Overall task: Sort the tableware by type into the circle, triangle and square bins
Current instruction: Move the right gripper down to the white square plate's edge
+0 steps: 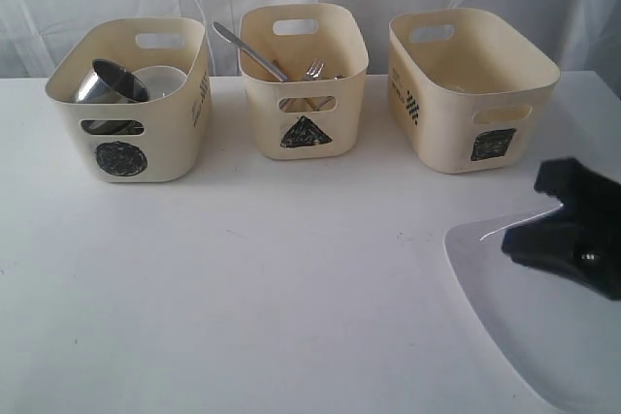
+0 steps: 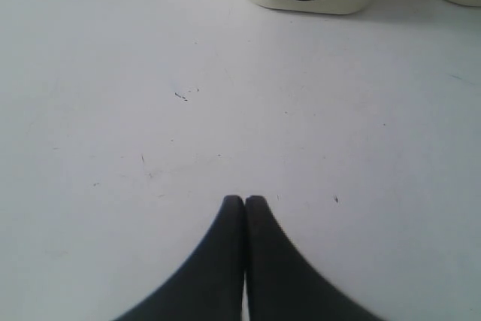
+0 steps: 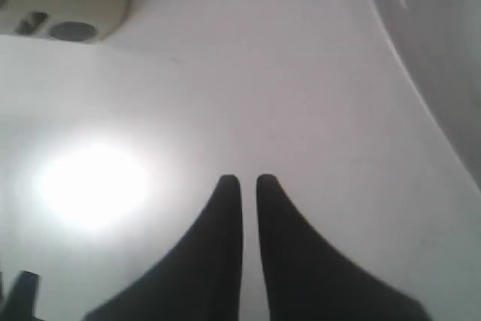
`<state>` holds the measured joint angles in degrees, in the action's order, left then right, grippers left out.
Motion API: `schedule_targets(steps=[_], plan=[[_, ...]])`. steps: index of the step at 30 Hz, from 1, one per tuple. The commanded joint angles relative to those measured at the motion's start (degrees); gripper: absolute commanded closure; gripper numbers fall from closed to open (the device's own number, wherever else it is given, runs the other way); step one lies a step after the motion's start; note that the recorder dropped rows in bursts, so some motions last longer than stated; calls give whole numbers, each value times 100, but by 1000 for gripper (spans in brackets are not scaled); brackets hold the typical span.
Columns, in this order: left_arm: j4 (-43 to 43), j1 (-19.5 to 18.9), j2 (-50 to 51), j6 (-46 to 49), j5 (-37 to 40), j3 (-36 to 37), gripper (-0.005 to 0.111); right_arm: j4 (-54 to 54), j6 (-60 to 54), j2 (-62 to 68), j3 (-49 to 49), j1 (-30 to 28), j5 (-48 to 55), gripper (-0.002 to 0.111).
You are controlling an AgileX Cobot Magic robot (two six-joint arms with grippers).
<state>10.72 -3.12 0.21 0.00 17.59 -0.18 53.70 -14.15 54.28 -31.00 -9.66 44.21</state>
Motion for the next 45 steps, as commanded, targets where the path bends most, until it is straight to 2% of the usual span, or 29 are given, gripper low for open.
schedule_targets(steps=[1,3,4,6,7,8,13,15,17,18,23,25,30,35,39,45], plan=[[29,39,-21,0,0,18,107,787,-752,949,-920,-542,-406,97],[29,39,-21,0,0,18,107,768,-825,1909,-1522,-1374,128,97],[29,39,-21,0,0,18,107,768,-878,2484,-1858,-1964,917,97],[29,39,-21,0,0,18,107,725,-1196,3105,-2019,-2758,1935,97],[29,39,-21,0,0,18,107,605,-1294,3216,-2019,-2928,2079,97],[29,39,-21,0,0,18,107,37,-1314,3273,-2019,-3141,2140,97],[29,39,-21,0,0,18,107,-2854,-927,3299,-2019,-3292,1835,97],[29,39,-21,0,0,18,107,-3258,-577,3407,-1981,-3292,1774,97],[29,39,-21,0,0,18,107,-3280,-731,3628,-1946,-3292,1892,93],[29,39,-21,0,0,18,107,-3255,-837,3739,-1942,-3292,1998,90],[29,39,-21,0,0,18,107,-3302,-1022,4279,-1942,-3292,2212,55],[29,39,-21,0,0,18,107,-3466,-1002,4372,-2027,-3292,2130,49],[29,39,-21,0,0,18,107,-4089,17,4468,-2420,-3361,2134,49],[29,39,-21,0,0,18,107,-4144,577,4530,-2899,-3671,2386,49],[29,39,-21,0,0,18,107,-4206,362,4576,-2827,-3782,2247,49],[29,39,-21,0,0,18,107,-4148,-811,4948,-2771,-3782,1842,51]])
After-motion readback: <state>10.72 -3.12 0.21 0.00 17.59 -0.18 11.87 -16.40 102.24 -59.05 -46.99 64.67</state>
